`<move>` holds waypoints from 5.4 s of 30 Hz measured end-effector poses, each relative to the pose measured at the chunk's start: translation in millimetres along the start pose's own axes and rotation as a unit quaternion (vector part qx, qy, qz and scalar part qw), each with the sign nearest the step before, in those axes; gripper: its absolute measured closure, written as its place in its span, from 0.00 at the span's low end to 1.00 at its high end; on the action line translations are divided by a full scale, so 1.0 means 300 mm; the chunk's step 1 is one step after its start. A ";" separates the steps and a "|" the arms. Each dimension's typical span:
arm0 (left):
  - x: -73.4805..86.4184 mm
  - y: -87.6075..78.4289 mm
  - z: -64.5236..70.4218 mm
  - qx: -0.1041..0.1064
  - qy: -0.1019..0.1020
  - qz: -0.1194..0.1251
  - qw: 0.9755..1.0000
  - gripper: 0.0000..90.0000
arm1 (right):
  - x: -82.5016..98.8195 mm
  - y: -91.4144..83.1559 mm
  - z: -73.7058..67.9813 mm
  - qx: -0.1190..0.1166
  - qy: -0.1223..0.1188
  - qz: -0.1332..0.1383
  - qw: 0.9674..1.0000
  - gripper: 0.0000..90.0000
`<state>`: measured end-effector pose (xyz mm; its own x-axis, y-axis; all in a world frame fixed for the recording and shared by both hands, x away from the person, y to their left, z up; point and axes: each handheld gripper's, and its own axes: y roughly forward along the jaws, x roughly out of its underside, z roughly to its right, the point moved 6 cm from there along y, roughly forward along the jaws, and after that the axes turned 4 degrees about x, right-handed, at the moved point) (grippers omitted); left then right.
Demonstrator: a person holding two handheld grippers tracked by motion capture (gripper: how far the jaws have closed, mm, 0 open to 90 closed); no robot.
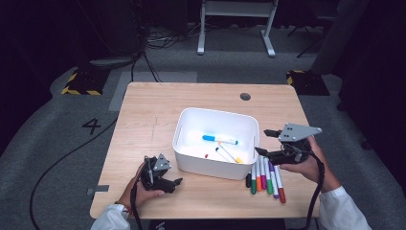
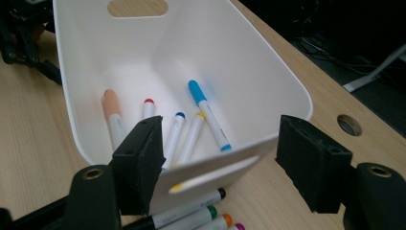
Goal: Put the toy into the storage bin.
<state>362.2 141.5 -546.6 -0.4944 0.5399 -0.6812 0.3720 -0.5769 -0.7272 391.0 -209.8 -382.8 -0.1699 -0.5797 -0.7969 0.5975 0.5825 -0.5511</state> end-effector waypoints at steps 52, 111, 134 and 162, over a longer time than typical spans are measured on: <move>0.000 0.000 0.001 0.000 -0.001 0.000 1.000 0.17 | 0.707 -0.114 -0.040 0.076 0.190 -0.114 0.972 0.50; 0.000 0.000 0.000 0.000 -0.001 0.000 1.000 0.17 | -0.057 0.086 0.026 -0.016 0.042 0.014 0.999 0.83; 0.000 0.000 0.000 0.000 -0.001 0.000 1.000 0.17 | -0.099 0.321 -0.066 -0.099 -0.034 -0.072 0.992 0.83; 0.000 0.000 0.000 0.000 -0.001 0.000 1.000 0.17 | -0.087 0.292 -0.198 -0.208 -0.099 -0.106 0.967 0.82</move>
<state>362.3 141.4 -546.7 -0.4952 0.5393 -0.6811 0.3717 -0.5771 -0.7272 401.2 -109.7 -425.0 -0.0754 -0.7856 -0.6141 0.1921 0.5929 -0.7820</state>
